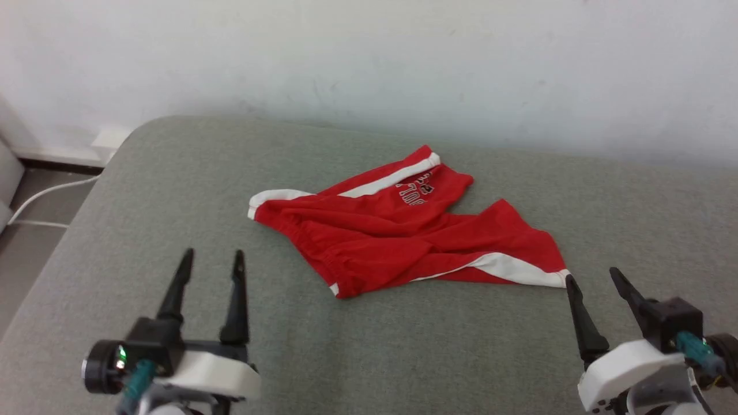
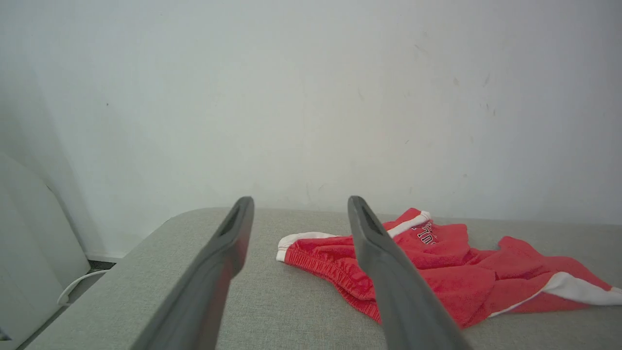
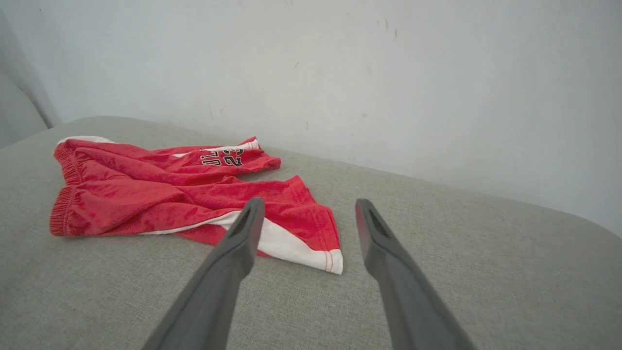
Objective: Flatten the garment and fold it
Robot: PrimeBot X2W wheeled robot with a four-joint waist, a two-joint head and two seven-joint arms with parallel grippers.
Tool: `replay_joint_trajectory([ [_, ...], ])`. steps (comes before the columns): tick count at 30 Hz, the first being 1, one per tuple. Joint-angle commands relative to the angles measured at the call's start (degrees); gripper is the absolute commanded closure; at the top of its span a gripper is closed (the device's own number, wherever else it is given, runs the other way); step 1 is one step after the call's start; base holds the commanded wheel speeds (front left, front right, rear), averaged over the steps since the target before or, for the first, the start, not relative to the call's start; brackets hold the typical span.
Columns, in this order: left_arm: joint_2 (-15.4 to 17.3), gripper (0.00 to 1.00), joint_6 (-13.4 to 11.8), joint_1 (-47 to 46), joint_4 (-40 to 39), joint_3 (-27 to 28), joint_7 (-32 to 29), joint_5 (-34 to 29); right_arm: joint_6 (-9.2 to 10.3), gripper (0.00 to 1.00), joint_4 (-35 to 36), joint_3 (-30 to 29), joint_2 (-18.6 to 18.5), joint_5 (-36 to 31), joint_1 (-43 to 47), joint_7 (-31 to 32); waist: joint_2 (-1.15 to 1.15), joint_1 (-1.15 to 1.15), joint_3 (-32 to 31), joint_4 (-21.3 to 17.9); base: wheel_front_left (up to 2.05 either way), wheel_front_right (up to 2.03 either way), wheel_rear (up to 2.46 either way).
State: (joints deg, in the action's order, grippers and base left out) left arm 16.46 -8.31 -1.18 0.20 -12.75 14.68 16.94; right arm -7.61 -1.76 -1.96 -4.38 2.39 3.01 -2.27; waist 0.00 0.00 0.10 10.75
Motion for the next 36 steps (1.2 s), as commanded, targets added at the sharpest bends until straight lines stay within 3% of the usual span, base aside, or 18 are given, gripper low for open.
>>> replay_joint_trajectory([
  [1, -1.39, 0.00, -0.73, 1.63, -1.89, -0.15, 0.28, -1.95, 0.12, 0.00, 0.02, 0.70, -1.78, 0.28, -1.42, 2.30, 0.00, 0.00, 0.96, 2.41, 0.00, 0.00, 0.00],
  [3, -2.18, 0.00, -0.72, 2.52, -2.52, -0.44, 0.28, -2.79, 0.12, 0.00, -0.18, 1.19, -2.91, 0.65, -2.28, 4.15, 0.00, 0.00, 1.31, 3.04, 0.00, 0.00, 0.00],
  [9, -6.23, 0.00, 0.91, 3.56, -3.62, -1.17, 0.30, -6.03, 0.12, 0.00, -3.71, 4.98, -9.91, 6.76, -10.78, 19.53, 0.00, 0.00, 4.53, 6.73, 0.00, 0.00, 0.00],
  [13, -8.46, 0.00, 2.86, 1.75, -3.18, -1.48, 0.30, -7.28, 0.12, 0.00, -9.12, 7.33, -14.57, 10.85, -18.17, 29.70, 0.00, 0.00, 7.48, 9.49, 0.00, 0.00, 0.00],
  [18, -10.78, 0.00, 4.94, -0.37, -2.11, -1.68, 0.31, -8.14, 0.12, 0.00, -18.46, 7.46, -18.24, 12.45, -25.43, 37.57, 0.00, 0.00, 10.47, 12.92, 0.00, 0.00, 0.00],
  [22, -11.99, 0.00, 5.94, -1.24, -1.25, -1.31, 0.31, -8.42, 0.12, 0.00, -25.25, 7.78, -19.36, 11.86, -28.63, 39.64, 0.00, 0.00, 11.68, 14.83, 0.00, 0.00, 0.00],
  [28, -12.84, 0.00, 7.03, -1.15, -0.47, -0.39, 0.31, -8.97, 0.12, 0.00, -31.53, 9.16, -18.61, 12.49, -30.08, 37.38, 0.00, 0.00, 12.13, 15.43, 0.00, 0.00, 0.00],
  [29, -12.93, 0.00, 7.13, -1.14, -0.33, -0.27, 0.31, -9.08, 0.12, 0.40, -32.20, 9.63, -18.52, 12.69, -30.00, 36.96, 0.00, 0.00, 12.04, 15.25, 0.00, 0.00, 0.00],
  [30, -13.01, 0.00, 7.24, -1.15, -0.22, -0.18, 0.31, -9.15, 0.12, 0.95, -32.68, 10.14, -18.54, 12.89, -29.99, 36.42, 0.00, 0.00, 11.99, 15.02, 0.00, 0.00, 0.00],
  [31, -13.09, 0.00, 7.35, -1.21, -0.13, -0.06, 0.31, -9.20, 0.12, 1.00, -33.02, 10.60, -18.60, 13.15, -30.00, 35.69, 0.00, 0.00, 11.85, 14.68, 0.00, 0.00, 0.00],
  [36, -13.29, 0.00, 8.18, -1.34, 0.45, 0.64, 0.31, -9.65, 0.12, 1.00, -34.34, 11.04, -19.43, 14.26, -30.32, 31.16, 0.00, 0.00, 10.45, 12.14, 0.00, 0.00, 0.00],
])
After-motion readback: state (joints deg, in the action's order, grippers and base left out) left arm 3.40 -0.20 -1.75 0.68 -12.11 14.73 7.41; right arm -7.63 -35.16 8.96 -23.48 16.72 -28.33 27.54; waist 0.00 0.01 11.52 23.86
